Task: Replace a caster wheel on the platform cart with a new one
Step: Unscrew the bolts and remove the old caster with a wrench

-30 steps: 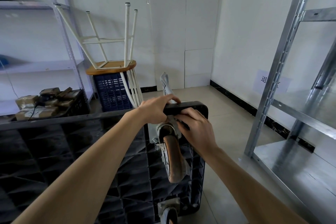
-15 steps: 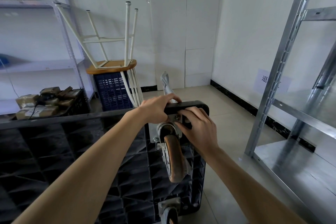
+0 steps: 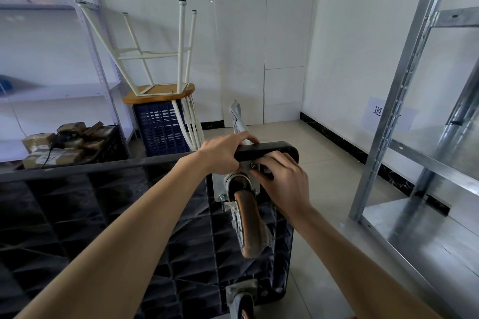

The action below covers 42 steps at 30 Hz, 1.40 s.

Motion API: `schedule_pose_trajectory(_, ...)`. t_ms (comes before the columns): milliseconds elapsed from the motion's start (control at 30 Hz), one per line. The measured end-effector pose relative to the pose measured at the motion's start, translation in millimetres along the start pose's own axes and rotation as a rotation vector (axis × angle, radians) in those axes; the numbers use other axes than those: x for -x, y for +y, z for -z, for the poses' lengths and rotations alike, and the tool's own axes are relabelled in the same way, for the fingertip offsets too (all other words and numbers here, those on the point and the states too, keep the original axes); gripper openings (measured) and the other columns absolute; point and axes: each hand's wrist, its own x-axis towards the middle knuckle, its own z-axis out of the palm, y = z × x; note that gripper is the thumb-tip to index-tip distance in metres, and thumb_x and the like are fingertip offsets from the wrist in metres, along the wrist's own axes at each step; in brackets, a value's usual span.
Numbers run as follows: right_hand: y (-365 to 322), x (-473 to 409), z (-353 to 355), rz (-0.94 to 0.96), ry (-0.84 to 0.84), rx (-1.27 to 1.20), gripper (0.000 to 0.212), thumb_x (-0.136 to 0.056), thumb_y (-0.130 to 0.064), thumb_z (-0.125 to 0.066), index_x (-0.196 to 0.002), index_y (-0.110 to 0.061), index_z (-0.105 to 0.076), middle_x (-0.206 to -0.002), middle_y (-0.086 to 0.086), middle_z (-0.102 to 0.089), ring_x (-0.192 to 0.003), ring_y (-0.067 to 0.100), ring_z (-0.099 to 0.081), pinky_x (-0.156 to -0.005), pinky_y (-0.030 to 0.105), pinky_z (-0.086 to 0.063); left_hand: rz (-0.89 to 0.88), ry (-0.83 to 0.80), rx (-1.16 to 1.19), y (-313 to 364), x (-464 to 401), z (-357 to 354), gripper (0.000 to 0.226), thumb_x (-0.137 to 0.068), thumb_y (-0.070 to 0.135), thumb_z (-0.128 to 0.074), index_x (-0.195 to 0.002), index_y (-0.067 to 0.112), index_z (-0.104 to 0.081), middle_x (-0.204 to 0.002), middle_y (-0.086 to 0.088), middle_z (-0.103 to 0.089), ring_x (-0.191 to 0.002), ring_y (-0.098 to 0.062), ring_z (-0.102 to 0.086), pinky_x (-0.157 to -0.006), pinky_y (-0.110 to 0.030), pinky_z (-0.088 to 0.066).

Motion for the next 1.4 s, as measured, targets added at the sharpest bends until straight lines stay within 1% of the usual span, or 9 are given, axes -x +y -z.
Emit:
schedule_pose_trajectory(100, 1, 1, 0, 0.078, -0.013, -0.014, 0.012, -0.086, -0.016, -0.076, -0.098, -0.018, -0.077, -0.104, -0.008, -0.069, -0.096, 0.014, -0.066, -0.072, 0.02, -0.049, 0.0, -0.005, -0.005, 0, 0, 0, 0.076, -0.075, 0.005, -0.065, -0.128, 0.054, -0.041, -0.102, 0.022, -0.065, -0.09, -0.014, -0.062, -0.069, -0.034, -0.048)
schedule_pose_trajectory(233, 1, 2, 1, 0.148, -0.037, -0.006, 0.022, -0.085, -0.005, -0.073, -0.104, -0.017, -0.077, -0.108, -0.006, -0.068, -0.102, 0.016, -0.064, -0.079, 0.022, -0.05, -0.001, -0.004, -0.009, 0, 0, 0, 0.075, -0.075, 0.006, -0.065, -0.128, 0.054, -0.041, -0.103, 0.022, -0.064, -0.092, -0.015, -0.061, -0.071, -0.034, -0.046)
schedule_pose_trajectory(333, -1, 0, 2, 0.106, -0.026, 0.013, 0.028, -0.085, -0.012, -0.075, -0.113, -0.018, -0.074, -0.111, -0.006, -0.068, -0.104, 0.015, -0.063, -0.081, 0.023, -0.051, -0.001, -0.005, -0.004, 0, 0, 0, 0.075, -0.075, 0.006, -0.066, -0.128, 0.054, -0.041, -0.105, 0.023, -0.065, -0.092, -0.013, -0.062, -0.075, -0.036, -0.051)
schedule_pose_trajectory(433, 0, -1, 4, 0.058, -0.006, -0.004, 0.019, -0.084, -0.019, -0.079, -0.102, -0.019, -0.075, -0.104, -0.007, -0.068, -0.098, 0.016, -0.063, -0.075, 0.024, -0.052, -0.001, -0.001, -0.006, 0, 0, 0, 0.077, -0.074, 0.005, -0.065, -0.128, 0.054, -0.041, -0.103, 0.024, -0.064, -0.09, -0.012, -0.062, -0.074, -0.036, -0.051)
schedule_pose_trajectory(533, 1, -1, 4, 0.083, -0.025, -0.037, 0.011, -0.085, -0.015, -0.078, -0.096, -0.017, -0.076, -0.101, -0.007, -0.069, -0.095, 0.016, -0.064, -0.072, 0.024, -0.051, -0.003, -0.006, -0.014, 0, 0, 0, 0.077, -0.074, 0.004, -0.064, -0.128, 0.053, -0.041, -0.102, 0.023, -0.064, -0.089, -0.013, -0.062, -0.075, -0.038, -0.053)
schedule_pose_trajectory(700, 3, -1, 6, 0.195, -0.089, -0.02, 0.017, -0.087, -0.004, -0.071, -0.101, -0.013, -0.076, -0.108, -0.003, -0.067, -0.101, 0.018, -0.064, -0.074, 0.032, -0.057, -0.008, -0.004, -0.026, 0, 0, 1, 0.074, -0.076, 0.006, -0.065, -0.129, 0.051, -0.042, -0.095, 0.024, -0.061, -0.088, -0.015, -0.061, -0.076, -0.038, -0.051)
schedule_pose_trajectory(867, 8, -6, 10, 0.234, -0.16, -0.075, 0.018, -0.091, -0.003, -0.067, -0.105, -0.011, -0.075, -0.114, -0.002, -0.065, -0.109, 0.018, -0.062, -0.075, 0.038, -0.057, -0.008, -0.012, -0.011, 0, 0, 1, 0.074, -0.076, 0.006, -0.066, -0.129, 0.052, -0.041, -0.095, 0.023, -0.061, -0.087, -0.014, -0.062, -0.075, -0.038, -0.051)
schedule_pose_trajectory(1200, 5, -8, 3, 0.11, -0.14, -0.167, 0.012, -0.087, -0.01, -0.074, -0.099, -0.012, -0.076, -0.105, -0.001, -0.065, -0.098, 0.019, -0.064, -0.075, 0.04, -0.055, 0.005, -0.012, -0.009, 1, 1, 1, 0.073, -0.075, 0.007, -0.066, -0.128, 0.052, -0.042, -0.098, 0.022, -0.063, -0.09, -0.015, -0.062, -0.078, -0.039, -0.051)
schedule_pose_trajectory(1400, 2, -4, 11, 0.246, -0.14, -0.116, 0.036, -0.086, 0.005, -0.07, -0.117, -0.013, -0.072, -0.113, 0.0, -0.068, -0.108, 0.02, -0.064, -0.089, 0.03, -0.056, 0.011, -0.014, -0.003, 0, 1, 0, 0.074, -0.075, 0.007, -0.066, -0.128, 0.053, -0.041, -0.098, 0.018, -0.064, -0.087, -0.013, -0.063, -0.081, -0.045, -0.055)
